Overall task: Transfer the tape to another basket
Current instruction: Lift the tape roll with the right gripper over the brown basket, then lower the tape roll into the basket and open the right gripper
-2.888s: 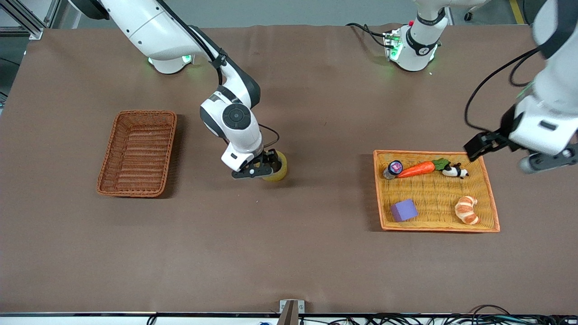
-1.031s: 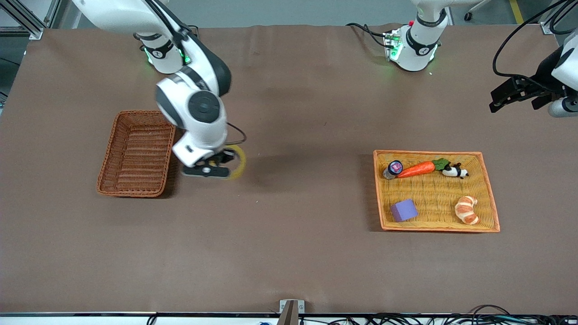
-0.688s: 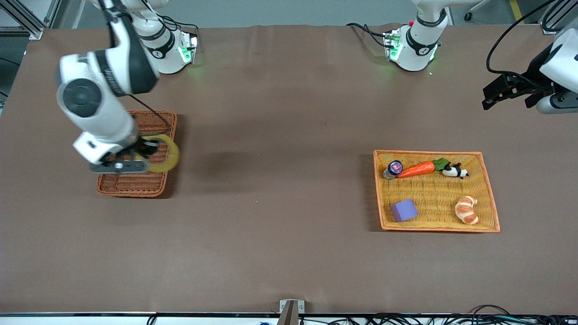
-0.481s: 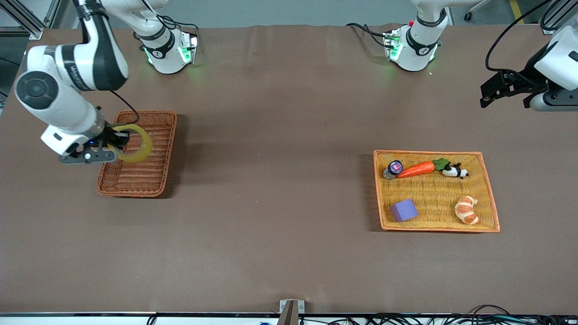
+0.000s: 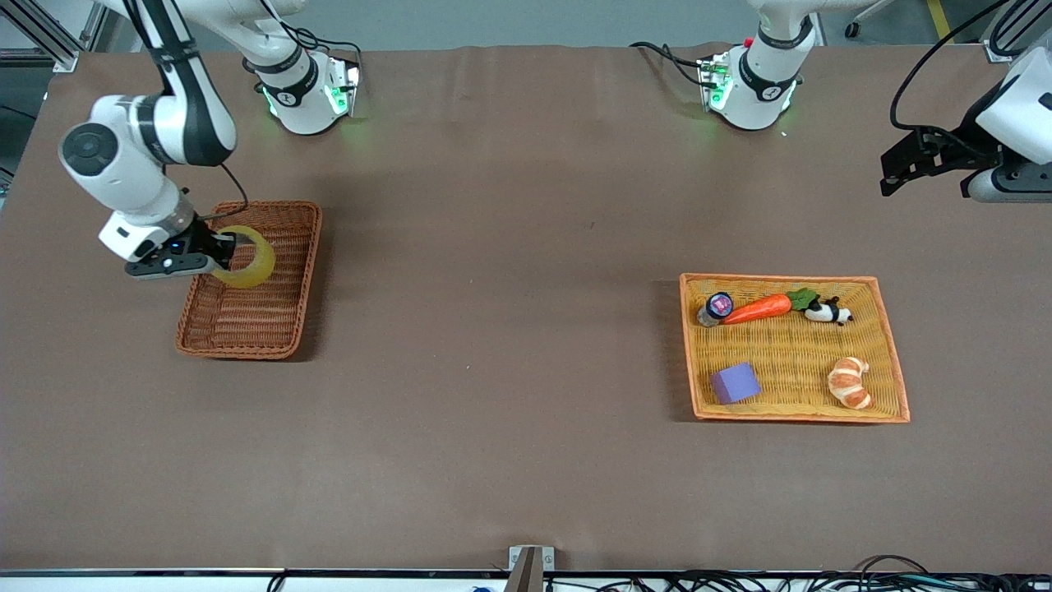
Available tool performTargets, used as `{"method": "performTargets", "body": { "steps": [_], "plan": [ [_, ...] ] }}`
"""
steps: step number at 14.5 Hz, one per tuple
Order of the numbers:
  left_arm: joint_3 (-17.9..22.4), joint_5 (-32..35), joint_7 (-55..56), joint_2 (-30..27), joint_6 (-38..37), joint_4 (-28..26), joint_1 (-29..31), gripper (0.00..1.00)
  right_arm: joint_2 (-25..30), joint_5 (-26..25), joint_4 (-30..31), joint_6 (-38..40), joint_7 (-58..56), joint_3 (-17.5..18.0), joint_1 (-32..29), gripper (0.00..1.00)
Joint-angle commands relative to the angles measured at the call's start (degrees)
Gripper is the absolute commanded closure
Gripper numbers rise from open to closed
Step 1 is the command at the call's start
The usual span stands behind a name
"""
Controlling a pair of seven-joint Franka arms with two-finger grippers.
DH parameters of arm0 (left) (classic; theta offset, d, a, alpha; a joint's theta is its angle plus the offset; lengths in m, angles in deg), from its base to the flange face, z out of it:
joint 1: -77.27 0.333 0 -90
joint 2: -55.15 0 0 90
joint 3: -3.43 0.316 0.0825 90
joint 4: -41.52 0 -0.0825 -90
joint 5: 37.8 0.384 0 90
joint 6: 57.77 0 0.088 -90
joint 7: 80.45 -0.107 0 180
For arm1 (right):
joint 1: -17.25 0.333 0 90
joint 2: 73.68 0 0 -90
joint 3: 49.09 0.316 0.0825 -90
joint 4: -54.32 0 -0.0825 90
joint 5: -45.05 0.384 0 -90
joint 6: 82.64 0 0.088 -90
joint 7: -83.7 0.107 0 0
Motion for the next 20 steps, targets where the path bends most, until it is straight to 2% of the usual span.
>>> {"method": "performTargets", "body": {
  "steps": [1, 6, 7, 8, 9, 10, 11, 14, 17, 20],
  "plan": [
    [-0.2, 1.1, -0.2, -1.6, -0.4, -1.2, 0.4, 0.0, -5.2, 1.4, 2.6, -9.9, -0.8, -0.7, 0.1, 0.99],
    [-0.1, 1.1, -0.2, -1.5, -0.4, -1.1, 0.5, 0.0, -7.5, 1.4, 3.2, -12.4, -1.0, -0.7, -0.1, 0.95],
    [-0.1, 1.1, -0.2, -1.5, -0.4, -1.1, 0.6, 0.0, -8.1, 1.4, 3.2, -12.6, -1.0, -0.7, -0.1, 0.9],
    [-0.1, 1.1, -0.2, -1.5, -0.4, -1.1, 0.6, 0.0, -8.2, 1.4, 3.2, -12.6, -1.0, -0.7, -0.1, 0.75],
    [-0.1, 1.1, -0.3, -1.4, -0.4, -1.0, 0.7, 0.0, -8.2, 1.4, 3.1, -12.4, -0.9, -0.7, 0.0, 0.48],
    [0.0, 1.0, -0.3, -1.4, -0.3, -1.0, 0.7, 0.0, -8.0, 1.4, 2.8, -12.0, -0.7, -0.7, -0.1, 0.13],
    [0.0, 1.0, -0.3, -1.3, -0.3, -0.9, 0.6, 0.0, -7.2, 1.4, 2.5, -11.6, -0.4, -0.6, -0.2, 0.0],
    [0.0, 1.1, -1.2, -1.2, -0.4, -0.9, 0.7, 0.0, -3.6, 1.5, -2.8, -3.8, 1.9, 0.2, -0.2, 0.0],
    [0.0, 1.1, -1.0, -0.9, -0.4, -0.6, 0.6, 0.0, 1.7, 2.3, -12.9, 14.1, 6.8, 2.5, -0.1, 0.0],
    [0.0, 1.1, -0.9, -0.9, -0.3, -0.6, 0.6, 0.0, 2.3, 10.2, -28.3, 33.6, 9.2, 5.3, -0.6, 0.0]
  ]
}}
